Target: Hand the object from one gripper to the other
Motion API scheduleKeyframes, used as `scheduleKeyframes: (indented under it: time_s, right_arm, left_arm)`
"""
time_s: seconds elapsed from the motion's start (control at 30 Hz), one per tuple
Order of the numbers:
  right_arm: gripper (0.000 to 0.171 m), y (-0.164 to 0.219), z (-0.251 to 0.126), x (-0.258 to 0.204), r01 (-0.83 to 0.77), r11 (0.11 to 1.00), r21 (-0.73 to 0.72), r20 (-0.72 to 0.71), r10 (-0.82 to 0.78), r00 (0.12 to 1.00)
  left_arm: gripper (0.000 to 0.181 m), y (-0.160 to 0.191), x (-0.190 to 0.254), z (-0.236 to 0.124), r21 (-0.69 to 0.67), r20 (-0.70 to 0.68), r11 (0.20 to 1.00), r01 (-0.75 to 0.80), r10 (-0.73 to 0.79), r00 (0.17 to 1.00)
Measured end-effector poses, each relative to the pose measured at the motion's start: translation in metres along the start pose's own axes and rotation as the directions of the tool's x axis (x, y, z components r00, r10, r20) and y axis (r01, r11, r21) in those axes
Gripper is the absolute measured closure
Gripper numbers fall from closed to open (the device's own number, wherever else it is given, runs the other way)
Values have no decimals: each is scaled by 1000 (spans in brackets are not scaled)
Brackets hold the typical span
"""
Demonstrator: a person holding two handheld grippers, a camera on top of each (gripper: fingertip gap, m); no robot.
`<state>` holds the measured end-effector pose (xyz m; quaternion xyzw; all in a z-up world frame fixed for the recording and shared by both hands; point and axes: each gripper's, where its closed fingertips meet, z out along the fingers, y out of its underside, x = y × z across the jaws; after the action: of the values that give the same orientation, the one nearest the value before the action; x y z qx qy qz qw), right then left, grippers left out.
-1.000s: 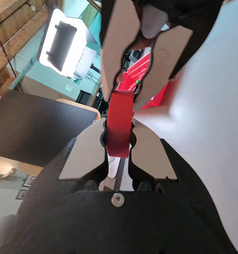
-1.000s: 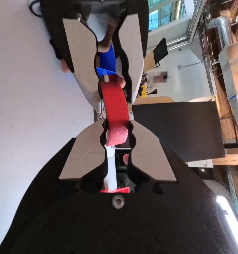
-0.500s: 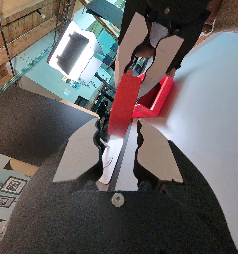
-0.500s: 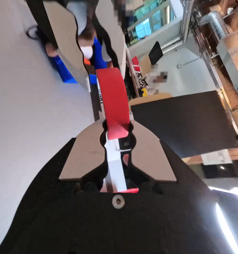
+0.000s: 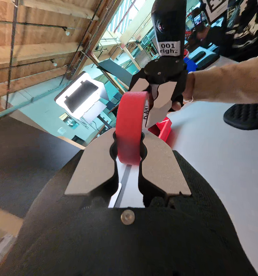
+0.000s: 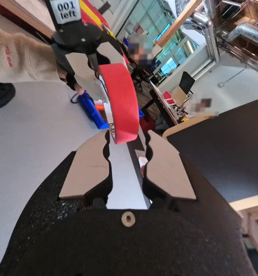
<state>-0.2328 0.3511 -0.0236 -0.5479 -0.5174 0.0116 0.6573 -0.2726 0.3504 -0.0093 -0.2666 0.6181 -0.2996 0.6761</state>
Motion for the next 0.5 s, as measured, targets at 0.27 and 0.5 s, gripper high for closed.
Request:
scheduleKeyframes:
  time_s: [0.27, 0.5]
  right_arm:
    - [142, 3, -5, 8, 68, 990, -126, -71, -77, 994]
    - [142, -3, 18, 11, 421, 842, -338, -248, -511, 823]
  left_arm:
    - [139, 27, -10, 2, -113, 19, 976, 187, -186, 982]
    - [143, 41, -37, 4, -260, 244, 966, 5, 61, 968]
